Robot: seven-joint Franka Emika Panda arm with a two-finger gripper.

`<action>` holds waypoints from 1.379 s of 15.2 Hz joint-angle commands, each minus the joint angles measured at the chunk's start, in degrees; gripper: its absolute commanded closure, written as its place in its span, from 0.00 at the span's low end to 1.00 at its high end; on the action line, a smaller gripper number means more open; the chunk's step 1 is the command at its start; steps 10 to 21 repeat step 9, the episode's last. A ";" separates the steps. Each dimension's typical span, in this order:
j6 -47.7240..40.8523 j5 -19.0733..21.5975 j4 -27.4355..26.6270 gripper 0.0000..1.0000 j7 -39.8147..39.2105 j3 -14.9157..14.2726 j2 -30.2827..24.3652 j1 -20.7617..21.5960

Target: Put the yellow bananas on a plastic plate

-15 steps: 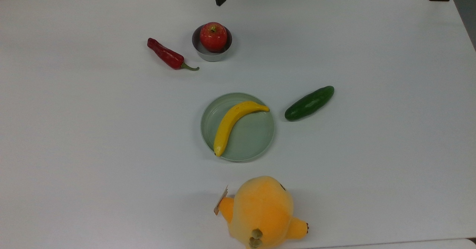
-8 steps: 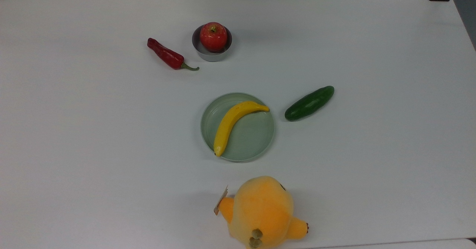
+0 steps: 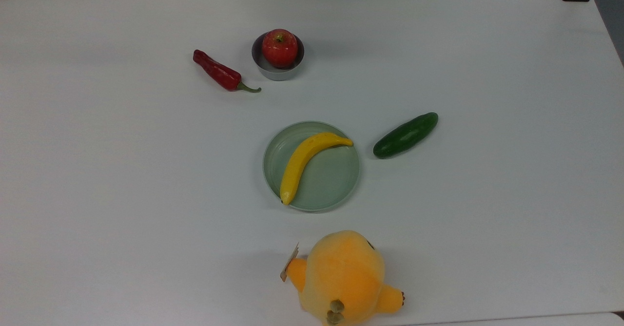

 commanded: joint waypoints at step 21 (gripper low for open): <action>1.37 -0.06 -3.51 0.00 -1.65 -1.35 -2.57 2.01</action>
